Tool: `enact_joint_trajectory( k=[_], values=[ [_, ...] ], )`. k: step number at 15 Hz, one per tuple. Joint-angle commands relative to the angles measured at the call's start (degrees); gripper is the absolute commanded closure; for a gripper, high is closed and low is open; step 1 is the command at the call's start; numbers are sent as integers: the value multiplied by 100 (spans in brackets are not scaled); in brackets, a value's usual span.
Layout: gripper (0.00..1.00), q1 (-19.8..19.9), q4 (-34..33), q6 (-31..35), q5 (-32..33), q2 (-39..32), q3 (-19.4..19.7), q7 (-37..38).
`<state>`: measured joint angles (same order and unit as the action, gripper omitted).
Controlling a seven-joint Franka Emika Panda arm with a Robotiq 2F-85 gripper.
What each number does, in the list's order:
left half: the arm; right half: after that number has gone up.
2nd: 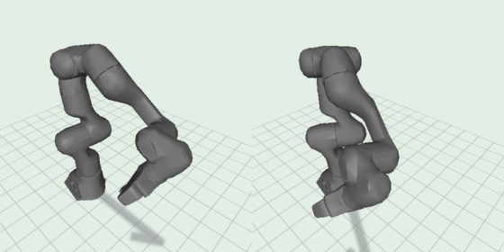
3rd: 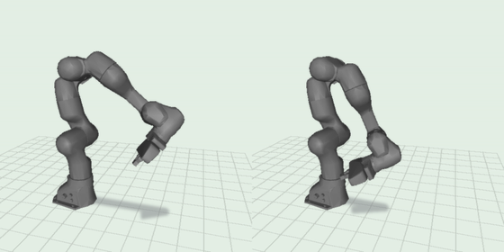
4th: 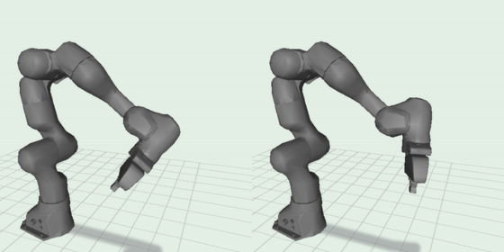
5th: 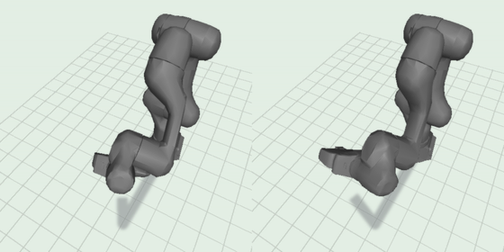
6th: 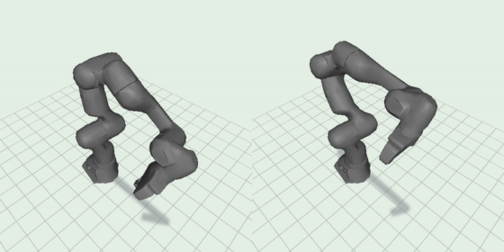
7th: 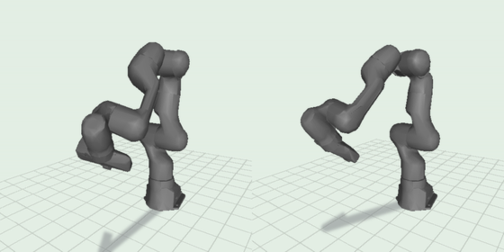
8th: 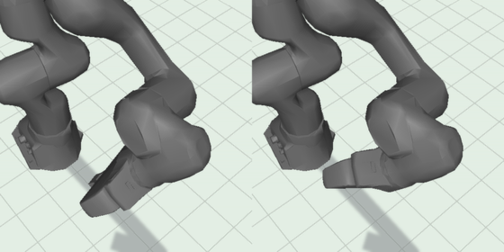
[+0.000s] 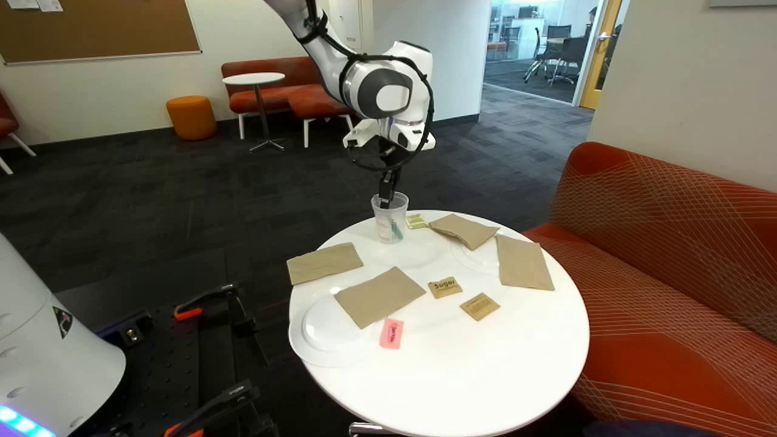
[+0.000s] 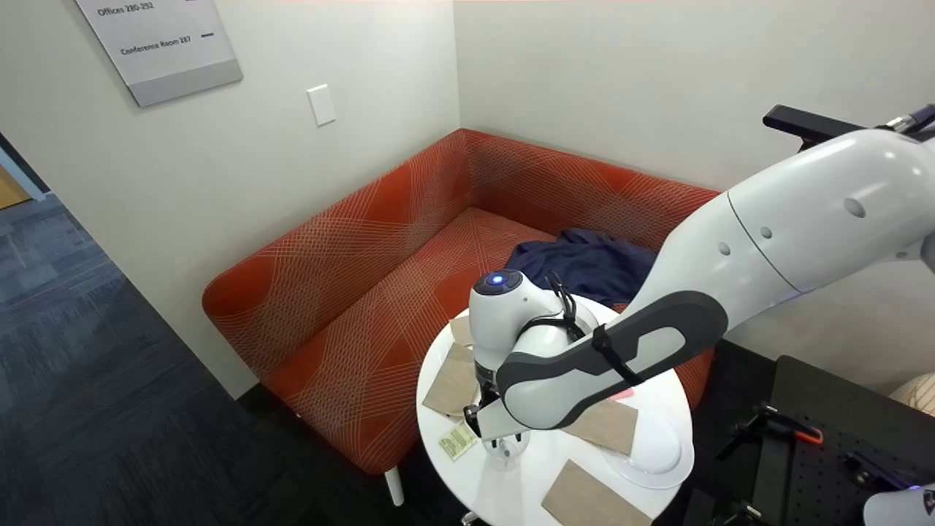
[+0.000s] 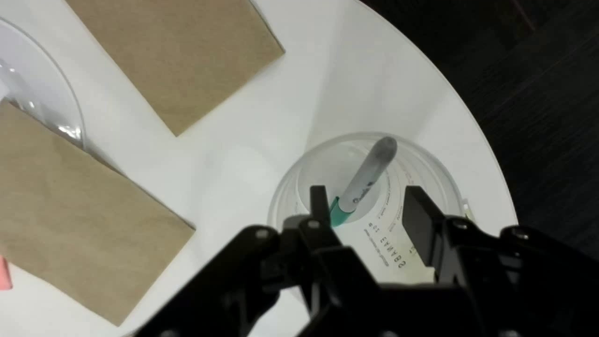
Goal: Pick the marker from the cup and put it on the table
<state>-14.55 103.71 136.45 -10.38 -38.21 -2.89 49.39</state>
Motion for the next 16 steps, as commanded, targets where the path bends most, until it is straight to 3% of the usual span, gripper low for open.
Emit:
enact_joint_trajectory(
  k=[1, 16],
  values=[
    [55, -98, -89, -4, 11, -62, 102, 246],
    [58, 103, -250, -190, -361, -315, -72, 43]
  ],
)
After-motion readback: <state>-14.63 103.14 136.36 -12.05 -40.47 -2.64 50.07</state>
